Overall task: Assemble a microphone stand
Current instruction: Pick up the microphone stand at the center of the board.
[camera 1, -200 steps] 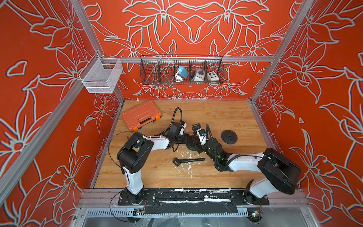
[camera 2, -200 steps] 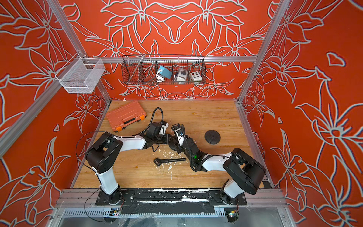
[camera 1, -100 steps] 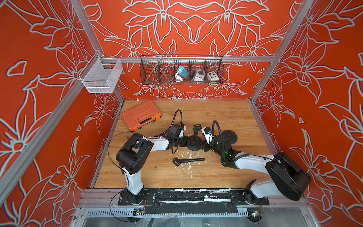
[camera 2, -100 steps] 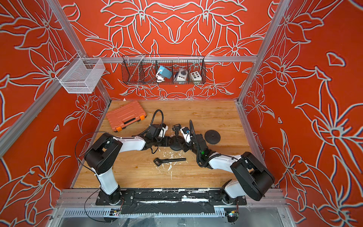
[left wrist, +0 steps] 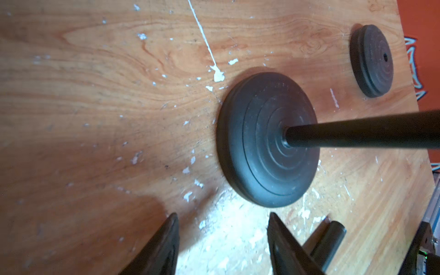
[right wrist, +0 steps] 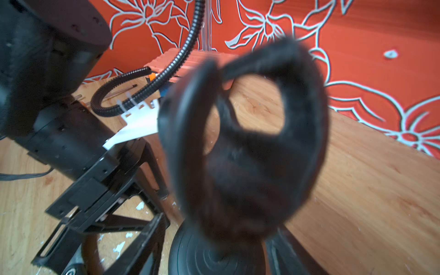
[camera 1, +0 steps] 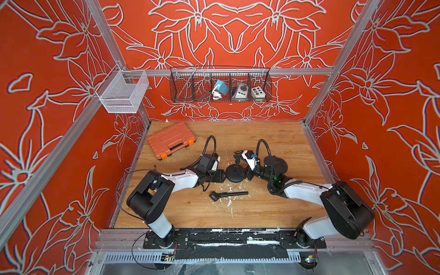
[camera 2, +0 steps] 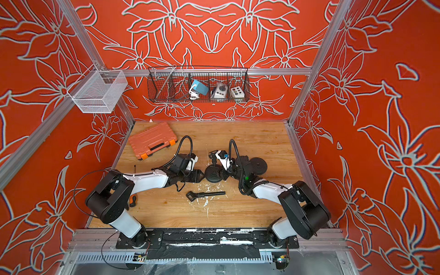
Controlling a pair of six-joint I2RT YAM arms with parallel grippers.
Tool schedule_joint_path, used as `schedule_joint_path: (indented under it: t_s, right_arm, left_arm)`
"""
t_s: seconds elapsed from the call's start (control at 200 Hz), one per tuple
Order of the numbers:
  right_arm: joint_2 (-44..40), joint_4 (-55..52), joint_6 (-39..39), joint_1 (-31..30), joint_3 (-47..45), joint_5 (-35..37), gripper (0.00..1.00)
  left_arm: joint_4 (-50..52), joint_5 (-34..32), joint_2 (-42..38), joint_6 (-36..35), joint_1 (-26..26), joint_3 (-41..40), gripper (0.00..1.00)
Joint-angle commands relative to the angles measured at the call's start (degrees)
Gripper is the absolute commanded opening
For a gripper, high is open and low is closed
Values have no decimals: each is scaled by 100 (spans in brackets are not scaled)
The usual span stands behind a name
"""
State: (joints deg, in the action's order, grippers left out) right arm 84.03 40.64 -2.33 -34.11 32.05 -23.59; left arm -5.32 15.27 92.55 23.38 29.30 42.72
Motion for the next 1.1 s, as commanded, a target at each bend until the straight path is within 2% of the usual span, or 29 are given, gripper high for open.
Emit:
schedule_joint_path:
  t_s: [0.0, 0.265, 0.43, 0.505, 0.601, 0.701, 0.901, 1.096]
  right_arm:
    - [217, 142, -149, 79, 254, -346, 66]
    - [489, 484, -48, 149, 452, -546, 53]
    - [462, 554, -123, 150, 463, -642, 30]
    - [444, 542, -148, 157, 490, -759, 24]
    - [400, 507, -210, 160, 550, -852, 10]
    - [240, 336, -303, 163, 634, -875, 1]
    - [-291, -487, -523, 175, 990, -831, 0]
    - [-677, -973, -382, 174, 1220, -677, 0]
  left_arm:
    - [-214, -2, -297, -113, -47, -215, 61]
    - [-197, -77, -551, -247, -82, -343, 61]
    - [-224, -137, -626, -255, -89, -396, 61]
    - [-206, -174, -656, -256, -91, -396, 61]
    - [-188, -199, -703, -251, -100, -384, 61]
    - [-137, -248, -813, -237, -100, -363, 61]
    - [14, -321, -1099, -59, -117, -309, 68]
    - [-4, 99, -1343, 334, -178, -265, 77]
